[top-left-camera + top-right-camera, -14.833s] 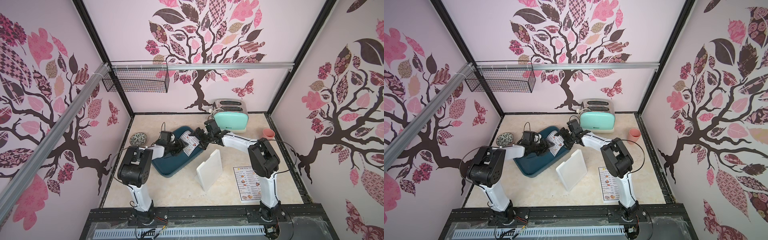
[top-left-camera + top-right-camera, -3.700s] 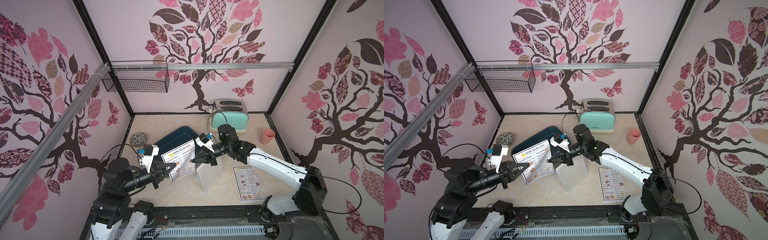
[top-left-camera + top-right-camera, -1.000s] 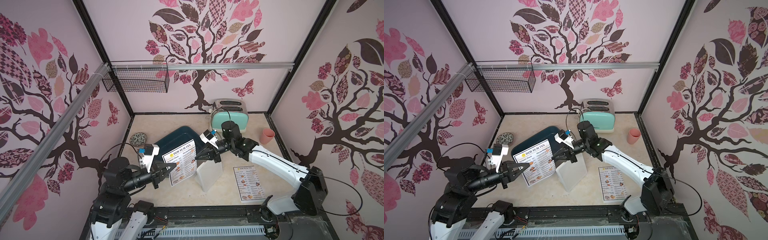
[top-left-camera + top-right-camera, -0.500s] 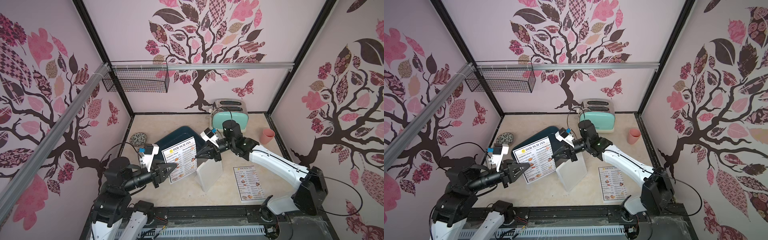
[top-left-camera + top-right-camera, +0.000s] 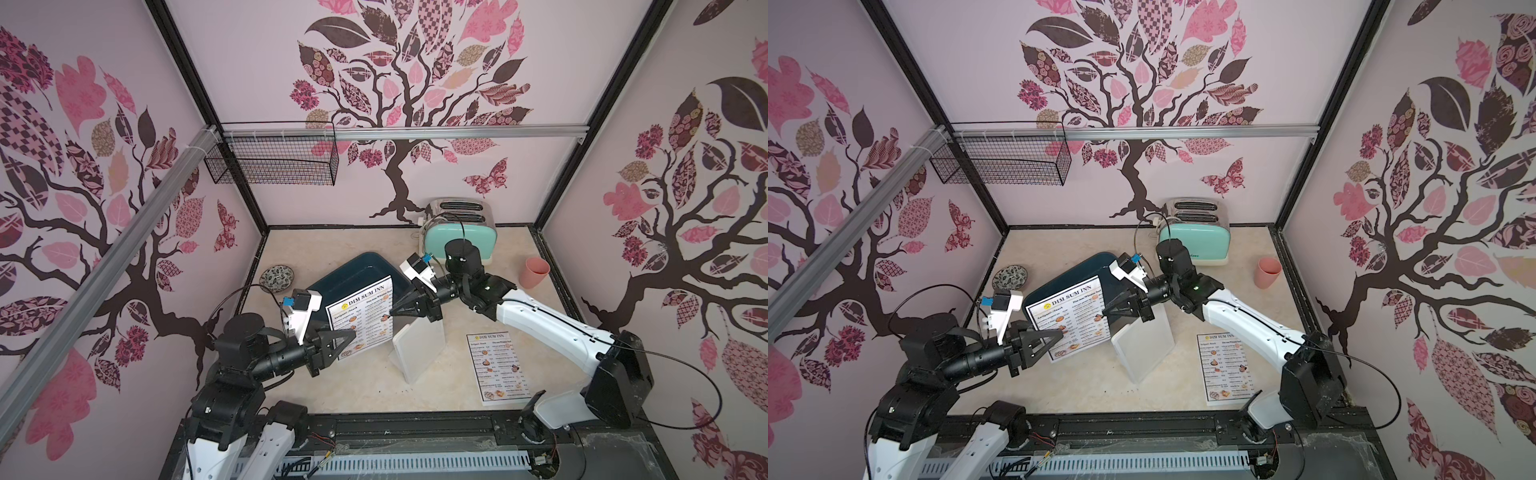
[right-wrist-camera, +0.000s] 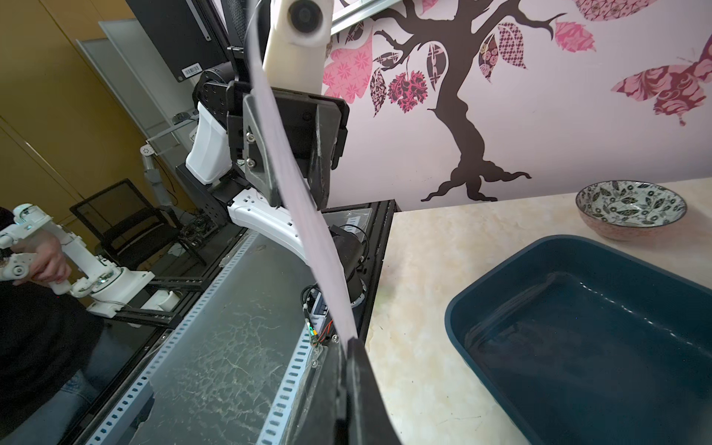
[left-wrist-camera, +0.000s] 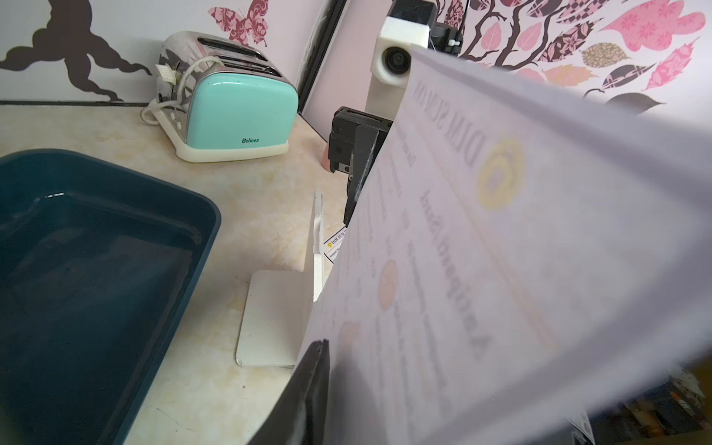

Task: Replace the menus in the menu holders
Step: Pick up the menu from the storage box.

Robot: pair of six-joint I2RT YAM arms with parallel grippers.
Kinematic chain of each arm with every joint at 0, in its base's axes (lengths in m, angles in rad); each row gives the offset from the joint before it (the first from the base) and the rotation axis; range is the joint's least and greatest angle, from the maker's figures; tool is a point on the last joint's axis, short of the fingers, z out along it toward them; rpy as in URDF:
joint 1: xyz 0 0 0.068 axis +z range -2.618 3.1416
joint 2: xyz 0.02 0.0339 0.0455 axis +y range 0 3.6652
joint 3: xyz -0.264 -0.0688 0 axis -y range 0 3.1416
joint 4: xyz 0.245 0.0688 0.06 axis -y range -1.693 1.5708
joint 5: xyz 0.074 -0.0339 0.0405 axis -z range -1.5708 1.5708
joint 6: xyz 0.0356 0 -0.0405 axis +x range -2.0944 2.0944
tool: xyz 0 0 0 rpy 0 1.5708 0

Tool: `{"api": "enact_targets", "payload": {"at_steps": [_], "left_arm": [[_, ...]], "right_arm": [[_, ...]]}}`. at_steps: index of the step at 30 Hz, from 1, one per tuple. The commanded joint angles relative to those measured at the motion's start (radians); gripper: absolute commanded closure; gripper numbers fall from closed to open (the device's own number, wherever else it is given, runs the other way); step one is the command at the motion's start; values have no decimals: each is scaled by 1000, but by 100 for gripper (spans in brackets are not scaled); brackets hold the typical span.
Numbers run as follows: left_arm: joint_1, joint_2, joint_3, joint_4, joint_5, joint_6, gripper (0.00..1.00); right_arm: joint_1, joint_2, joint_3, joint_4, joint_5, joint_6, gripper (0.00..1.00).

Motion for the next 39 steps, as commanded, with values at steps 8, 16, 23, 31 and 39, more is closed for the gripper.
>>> {"api": "enact_targets", "payload": {"at_steps": [8, 16, 23, 31, 39], "left_arm": [[-1, 16, 4, 13, 7, 37, 85], [-1, 17, 11, 15, 26, 48, 100], [-1, -9, 11, 39, 23, 17, 100], [-1, -11, 3, 115, 86, -29, 100], [-1, 12, -15, 153, 66, -26, 100]], "right_arm": [[1, 11, 52, 7, -58, 43, 100], [1, -4, 48, 3, -47, 62, 86], [-25, -112, -22, 37, 166, 41, 26], [-55, -335, -178, 49, 571, -16, 18], [-55, -528, -290, 34, 872, -11, 12]]}}
